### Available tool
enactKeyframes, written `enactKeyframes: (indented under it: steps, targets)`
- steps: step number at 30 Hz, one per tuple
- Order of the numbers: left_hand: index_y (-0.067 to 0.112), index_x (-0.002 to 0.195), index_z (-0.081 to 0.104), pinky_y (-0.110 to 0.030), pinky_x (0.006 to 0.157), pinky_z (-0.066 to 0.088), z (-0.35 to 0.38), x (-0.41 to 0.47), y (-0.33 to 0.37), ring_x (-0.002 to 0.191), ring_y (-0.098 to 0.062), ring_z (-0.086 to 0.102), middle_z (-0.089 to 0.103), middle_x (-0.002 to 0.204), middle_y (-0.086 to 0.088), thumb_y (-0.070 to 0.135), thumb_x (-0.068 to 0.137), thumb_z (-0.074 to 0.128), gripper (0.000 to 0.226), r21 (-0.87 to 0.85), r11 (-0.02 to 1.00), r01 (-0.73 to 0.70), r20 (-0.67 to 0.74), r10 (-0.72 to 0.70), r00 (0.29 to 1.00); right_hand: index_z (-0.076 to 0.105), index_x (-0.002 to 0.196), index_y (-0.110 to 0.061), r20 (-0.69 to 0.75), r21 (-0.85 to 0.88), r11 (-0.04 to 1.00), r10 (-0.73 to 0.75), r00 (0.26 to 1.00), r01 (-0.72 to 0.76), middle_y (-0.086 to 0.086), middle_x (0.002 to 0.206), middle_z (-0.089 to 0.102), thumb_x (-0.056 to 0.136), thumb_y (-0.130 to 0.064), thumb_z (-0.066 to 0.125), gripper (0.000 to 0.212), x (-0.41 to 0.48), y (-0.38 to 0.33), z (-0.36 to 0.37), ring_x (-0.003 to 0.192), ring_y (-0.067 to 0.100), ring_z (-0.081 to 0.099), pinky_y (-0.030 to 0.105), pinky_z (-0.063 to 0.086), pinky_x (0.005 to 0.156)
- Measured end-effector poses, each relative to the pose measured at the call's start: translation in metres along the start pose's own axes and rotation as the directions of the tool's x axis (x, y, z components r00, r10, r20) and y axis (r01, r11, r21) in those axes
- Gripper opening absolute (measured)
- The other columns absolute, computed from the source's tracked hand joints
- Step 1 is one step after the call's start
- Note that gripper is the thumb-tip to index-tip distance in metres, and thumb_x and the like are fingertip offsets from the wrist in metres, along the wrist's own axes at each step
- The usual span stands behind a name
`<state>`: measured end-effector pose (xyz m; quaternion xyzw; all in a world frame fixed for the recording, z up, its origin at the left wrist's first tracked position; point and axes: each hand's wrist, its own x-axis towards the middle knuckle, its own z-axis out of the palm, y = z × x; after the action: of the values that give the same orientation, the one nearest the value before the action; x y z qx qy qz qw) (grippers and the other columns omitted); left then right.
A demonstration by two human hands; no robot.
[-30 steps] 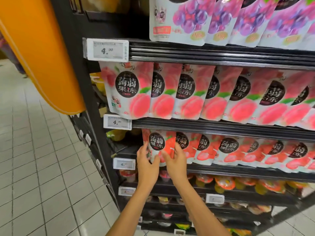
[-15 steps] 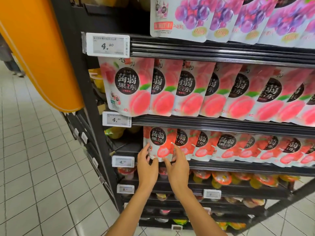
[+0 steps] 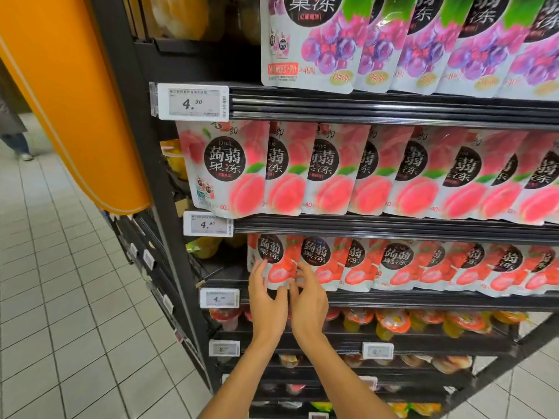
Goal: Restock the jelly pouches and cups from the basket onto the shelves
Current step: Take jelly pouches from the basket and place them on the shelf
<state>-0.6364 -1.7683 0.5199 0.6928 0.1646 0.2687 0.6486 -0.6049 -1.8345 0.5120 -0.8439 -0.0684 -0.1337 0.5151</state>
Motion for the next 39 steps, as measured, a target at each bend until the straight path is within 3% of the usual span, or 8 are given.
enactKeyframes:
  steps: [13, 18, 22, 24, 27, 30, 35, 39]
  targets:
    - [0.013, 0.136, 0.044, -0.014, 0.096, 0.043, 0.008, -0.002, 0.005, 0.127, -0.009, 0.045, 0.037, 0.143, 0.001, -0.009, 0.09, 0.053, 0.052, 0.051, 0.999, 0.013, 0.0, -0.013, 1.0, 0.062, 0.117, -0.024, 0.013, -0.296, 0.955, -0.012, 1.0, 0.015, -0.005, 0.093, 0.073, 0.093, -0.026, 0.063, 0.024, 0.016, 0.011, -0.015, 0.084, 0.012, 0.07, 0.023, 0.045, 0.067]
    - [0.014, 0.135, 0.044, -0.004, 0.076, 0.046, 0.001, 0.006, 0.0, 0.109, 0.016, 0.046, 0.038, 0.136, 0.0, -0.005, 0.091, 0.055, 0.05, 0.118, 0.991, 0.056, 0.024, -0.059, 0.998, 0.066, 0.099, -0.016, 0.045, -0.342, 0.939, 0.044, 0.998, -0.026, 0.0, 0.085, 0.073, 0.094, -0.029, 0.062, 0.015, 0.024, 0.01, -0.017, 0.079, 0.02, 0.069, 0.032, 0.051, 0.067]
    - [0.017, 0.145, 0.035, -0.003, 0.068, 0.042, -0.005, 0.01, -0.006, 0.115, -0.004, 0.049, 0.035, 0.145, -0.003, 0.007, 0.094, 0.056, 0.056, 0.153, 0.979, 0.136, 0.003, -0.138, 0.99, 0.069, 0.1, -0.017, 0.023, -0.283, 0.956, 0.079, 0.997, -0.07, -0.002, 0.09, 0.074, 0.092, -0.031, 0.065, 0.016, 0.023, 0.01, -0.017, 0.083, 0.016, 0.069, 0.026, 0.049, 0.067]
    - [0.021, 0.15, 0.031, -0.005, 0.071, 0.04, -0.006, 0.011, -0.005, 0.099, 0.004, 0.051, 0.036, 0.15, -0.004, 0.013, 0.095, 0.057, 0.061, 0.133, 0.971, 0.199, 0.033, -0.205, 0.978, 0.071, 0.099, -0.018, -0.004, -0.254, 0.963, 0.092, 0.996, -0.089, -0.003, 0.091, 0.075, 0.091, -0.031, 0.067, 0.015, 0.023, 0.01, -0.016, 0.083, 0.014, 0.069, 0.023, 0.044, 0.064]
    - [0.027, 0.149, 0.032, -0.012, 0.086, 0.043, -0.006, 0.01, -0.002, 0.103, 0.009, 0.053, 0.042, 0.149, -0.001, 0.016, 0.094, 0.059, 0.062, 0.064, 0.972, 0.225, 0.05, -0.228, 0.972, 0.071, 0.099, -0.018, -0.011, -0.236, 0.965, 0.115, 0.993, -0.114, -0.003, 0.091, 0.075, 0.09, -0.031, 0.068, 0.016, 0.023, 0.009, -0.015, 0.08, 0.013, 0.069, 0.021, 0.041, 0.063]
    - [0.029, 0.147, 0.036, 0.004, 0.066, 0.041, -0.006, 0.01, 0.001, 0.092, 0.029, 0.05, 0.043, 0.145, 0.003, 0.008, 0.094, 0.057, 0.061, 0.008, 0.984, 0.179, 0.036, -0.179, 0.983, 0.071, 0.099, -0.019, -0.007, -0.237, 0.965, 0.116, 0.993, -0.114, -0.004, 0.091, 0.075, 0.09, -0.031, 0.068, 0.016, 0.022, 0.01, -0.014, 0.08, 0.012, 0.068, 0.021, 0.041, 0.063]
    - [0.028, 0.147, 0.033, -0.023, 0.097, 0.049, -0.004, 0.007, 0.0, 0.128, -0.014, 0.05, 0.038, 0.152, 0.001, 0.004, 0.092, 0.059, 0.066, 0.042, 0.988, 0.146, 0.066, -0.148, 0.987, 0.072, 0.101, -0.019, -0.001, -0.251, 0.962, 0.108, 0.994, -0.104, -0.005, 0.092, 0.075, 0.091, -0.032, 0.067, 0.017, 0.022, 0.011, -0.015, 0.08, 0.009, 0.066, 0.019, 0.039, 0.06]
    - [0.028, 0.149, 0.029, -0.02, 0.101, 0.037, -0.004, 0.007, -0.002, 0.135, -0.01, 0.039, 0.034, 0.155, 0.002, 0.006, 0.092, 0.059, 0.069, 0.096, 0.985, 0.147, 0.09, -0.155, 0.984, 0.071, 0.101, -0.018, 0.015, -0.24, 0.962, 0.136, 0.991, -0.129, -0.004, 0.093, 0.074, 0.091, -0.032, 0.067, 0.018, 0.025, 0.012, -0.017, 0.077, 0.008, 0.063, 0.021, 0.042, 0.063]
